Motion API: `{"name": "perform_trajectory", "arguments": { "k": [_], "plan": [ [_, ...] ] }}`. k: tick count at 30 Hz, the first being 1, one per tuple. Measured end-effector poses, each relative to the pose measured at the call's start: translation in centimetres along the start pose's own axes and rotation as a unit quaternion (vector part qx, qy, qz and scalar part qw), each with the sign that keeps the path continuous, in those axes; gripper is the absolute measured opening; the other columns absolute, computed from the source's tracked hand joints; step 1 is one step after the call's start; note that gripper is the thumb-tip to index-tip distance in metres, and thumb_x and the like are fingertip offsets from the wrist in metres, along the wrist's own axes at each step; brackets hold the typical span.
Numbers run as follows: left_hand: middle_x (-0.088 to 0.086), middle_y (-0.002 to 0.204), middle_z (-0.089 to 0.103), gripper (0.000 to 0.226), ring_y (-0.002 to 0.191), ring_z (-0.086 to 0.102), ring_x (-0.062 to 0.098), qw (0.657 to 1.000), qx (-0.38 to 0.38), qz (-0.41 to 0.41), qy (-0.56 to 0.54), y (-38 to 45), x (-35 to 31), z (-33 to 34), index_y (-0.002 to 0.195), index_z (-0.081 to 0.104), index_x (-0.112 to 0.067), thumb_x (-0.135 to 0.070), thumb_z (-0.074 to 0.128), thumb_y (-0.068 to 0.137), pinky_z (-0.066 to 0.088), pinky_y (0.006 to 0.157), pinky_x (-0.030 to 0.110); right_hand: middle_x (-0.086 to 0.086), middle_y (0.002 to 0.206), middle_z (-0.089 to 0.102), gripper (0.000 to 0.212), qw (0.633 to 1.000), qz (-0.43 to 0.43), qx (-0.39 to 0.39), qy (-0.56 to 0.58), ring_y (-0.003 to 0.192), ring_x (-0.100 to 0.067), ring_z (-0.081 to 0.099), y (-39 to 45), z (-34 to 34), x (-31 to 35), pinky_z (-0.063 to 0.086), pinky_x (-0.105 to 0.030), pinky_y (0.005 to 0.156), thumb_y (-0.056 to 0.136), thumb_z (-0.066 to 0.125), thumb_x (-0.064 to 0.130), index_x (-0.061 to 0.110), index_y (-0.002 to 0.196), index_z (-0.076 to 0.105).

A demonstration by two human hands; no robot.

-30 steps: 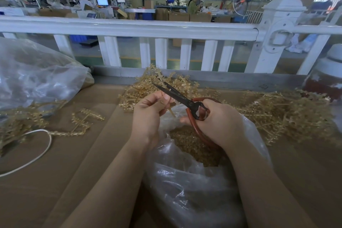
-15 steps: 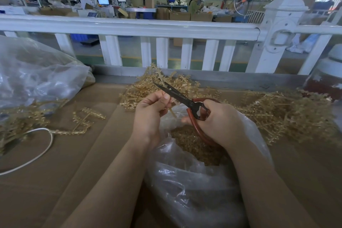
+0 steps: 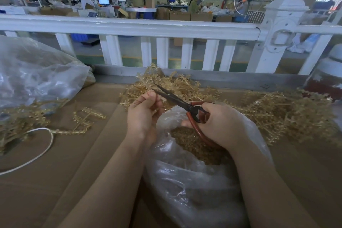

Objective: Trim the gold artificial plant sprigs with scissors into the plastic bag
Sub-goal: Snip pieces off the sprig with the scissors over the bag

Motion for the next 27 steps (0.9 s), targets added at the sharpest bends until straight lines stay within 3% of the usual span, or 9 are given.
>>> {"name": "perform_trajectory", "arguments": {
  "k": [4,9,12,14,17,21,24,27],
  "plan": [
    [0.0,0.068,0.062,0.025,0.061,0.057,0.009,1.0,-0.018,-0.004,0.003,-0.1,0.0,-0.3,0.081,0.064,-0.012,-0.002,0.051,0.099,0.05,0.065,0.023,0.028,0.073,0.056,0.058,0.999,-0.02,-0.027,0.033,0.066,0.01,0.049,-0.3,-0.3,0.4,0.03,-0.009,0.055,0.065,0.036,0.099,0.046,0.086,0.05],
    [0.001,0.071,0.062,0.013,0.064,0.057,0.01,1.0,0.007,0.007,0.03,-0.3,-0.2,0.1,0.087,0.065,-0.009,-0.007,0.057,0.097,0.049,0.068,0.024,0.037,0.069,0.052,0.043,0.992,0.006,-0.084,0.096,0.064,0.015,0.049,-0.2,-0.4,-0.1,0.03,-0.007,0.056,0.07,0.054,0.089,0.051,0.089,0.051],
    [0.002,0.072,0.063,0.007,0.065,0.058,0.01,0.999,0.01,0.017,0.046,-0.4,-0.3,0.3,0.092,0.067,-0.005,-0.008,0.061,0.095,0.05,0.065,0.022,0.029,0.07,0.06,0.046,0.98,0.018,-0.121,0.154,0.065,0.006,0.058,-0.4,-0.5,-0.5,0.043,-0.013,0.057,0.071,0.055,0.084,0.041,0.086,0.061],
    [0.002,0.071,0.064,0.009,0.063,0.059,0.009,0.999,-0.008,0.008,0.031,-0.4,-0.3,0.1,0.087,0.066,-0.005,-0.008,0.062,0.095,0.051,0.063,0.02,0.023,0.073,0.066,0.044,0.969,0.021,-0.144,0.2,0.068,0.0,0.063,-0.5,-0.7,-0.7,0.05,-0.016,0.06,0.072,0.057,0.08,0.038,0.084,0.065],
    [0.002,0.07,0.065,0.018,0.063,0.059,0.009,1.0,-0.025,-0.001,0.012,-0.3,-0.3,-0.1,0.076,0.065,-0.01,-0.009,0.064,0.094,0.051,0.065,0.021,0.035,0.089,0.064,0.039,0.959,0.028,-0.156,0.235,0.079,0.005,0.063,-0.5,-1.1,-0.7,0.047,-0.015,0.061,0.068,0.061,0.078,0.041,0.08,0.062],
    [0.003,0.068,0.066,0.015,0.062,0.06,0.009,0.998,0.032,0.01,0.057,-0.7,-0.3,0.9,0.077,0.07,-0.009,-0.009,0.067,0.091,0.052,0.063,0.019,0.044,0.088,0.063,0.037,0.945,0.057,-0.142,0.288,0.086,0.01,0.063,0.1,-1.0,-0.7,0.049,-0.017,0.071,0.057,0.069,0.08,0.051,0.079,0.06],
    [0.004,0.068,0.067,0.014,0.062,0.06,0.011,0.991,0.097,0.009,0.087,-1.1,0.0,2.1,0.076,0.071,-0.009,-0.009,0.068,0.09,0.053,0.061,0.019,0.028,0.083,0.07,0.026,0.932,0.077,-0.131,0.328,0.083,-0.001,0.068,0.3,-0.6,-0.6,0.055,-0.025,0.077,0.065,0.08,0.062,0.045,0.079,0.066],
    [0.005,0.069,0.066,0.014,0.062,0.06,0.012,0.986,0.132,0.007,0.106,-1.3,0.0,2.6,0.077,0.07,-0.008,-0.008,0.066,0.091,0.051,0.062,0.021,0.01,0.077,0.074,0.009,0.897,0.103,-0.114,0.414,0.071,-0.003,0.068,0.4,-0.4,-0.5,0.053,-0.02,0.068,0.083,0.082,0.027,0.027,0.08,0.073]
  ]
}}
Point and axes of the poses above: each hand's wrist, its own y-axis towards the middle knuckle, its own z-axis out of the palm, x = y × z, the point moved 6 cm from there along y, towards the middle knuckle
